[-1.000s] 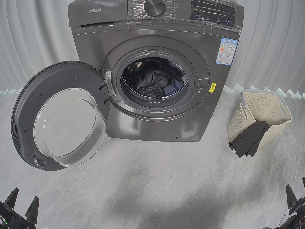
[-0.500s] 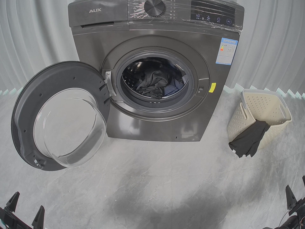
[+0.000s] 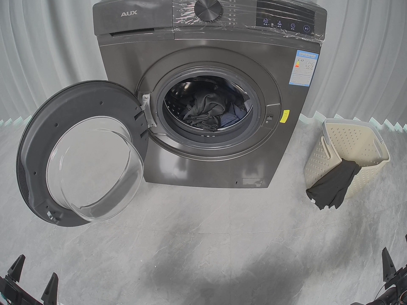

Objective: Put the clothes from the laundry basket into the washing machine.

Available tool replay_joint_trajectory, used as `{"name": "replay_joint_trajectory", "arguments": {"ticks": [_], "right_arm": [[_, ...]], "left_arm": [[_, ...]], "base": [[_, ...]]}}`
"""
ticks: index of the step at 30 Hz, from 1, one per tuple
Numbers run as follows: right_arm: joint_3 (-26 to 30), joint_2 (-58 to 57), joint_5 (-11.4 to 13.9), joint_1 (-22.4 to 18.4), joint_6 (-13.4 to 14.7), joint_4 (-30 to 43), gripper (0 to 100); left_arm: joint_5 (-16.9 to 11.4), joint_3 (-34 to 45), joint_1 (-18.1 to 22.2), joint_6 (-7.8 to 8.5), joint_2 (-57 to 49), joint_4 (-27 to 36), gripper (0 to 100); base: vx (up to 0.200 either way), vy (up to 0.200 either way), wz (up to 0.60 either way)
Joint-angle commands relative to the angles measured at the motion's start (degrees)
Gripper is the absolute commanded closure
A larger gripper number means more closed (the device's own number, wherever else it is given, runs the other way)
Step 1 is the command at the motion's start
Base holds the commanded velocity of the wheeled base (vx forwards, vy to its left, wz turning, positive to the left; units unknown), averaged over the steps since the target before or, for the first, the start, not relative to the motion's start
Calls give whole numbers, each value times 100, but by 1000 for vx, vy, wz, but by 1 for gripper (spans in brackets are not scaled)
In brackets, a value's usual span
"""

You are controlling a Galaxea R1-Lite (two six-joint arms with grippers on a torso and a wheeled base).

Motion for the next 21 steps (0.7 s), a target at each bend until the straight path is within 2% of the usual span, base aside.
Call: {"name": "replay_joint_trajectory", "arguments": {"ticks": [1,3,7,8,11,18,21], "right_arm": [[48,-145,419,-75,-4,91,0],[-66,-145,612,-75,23,433,0],[-189,-145,278,-83,40,732,0],[-189,-145,269,-75,40,732,0],[-198,-145,559,-66,-65,759,0],[-180,-145,524,-75,14,715,0],[-180,-145,172,-83,111,706,0]], "left_arm": [[16,66,-6,-26,-66,-3,0],[7,66,-6,-18,-66,-3,0],[16,66,-6,-26,-66,-3,0],[16,66,-6,-26,-66,-3,0],[16,66,-6,-26,-66,-3,0],[16,66,-6,-35,-66,-3,0],[16,66,3,-70,-66,-3,0]], "base": [[0,-200,0],[0,-200,0],[0,-200,0],[0,-200,0],[0,-200,0],[0,-200,0],[0,-200,0]]}}
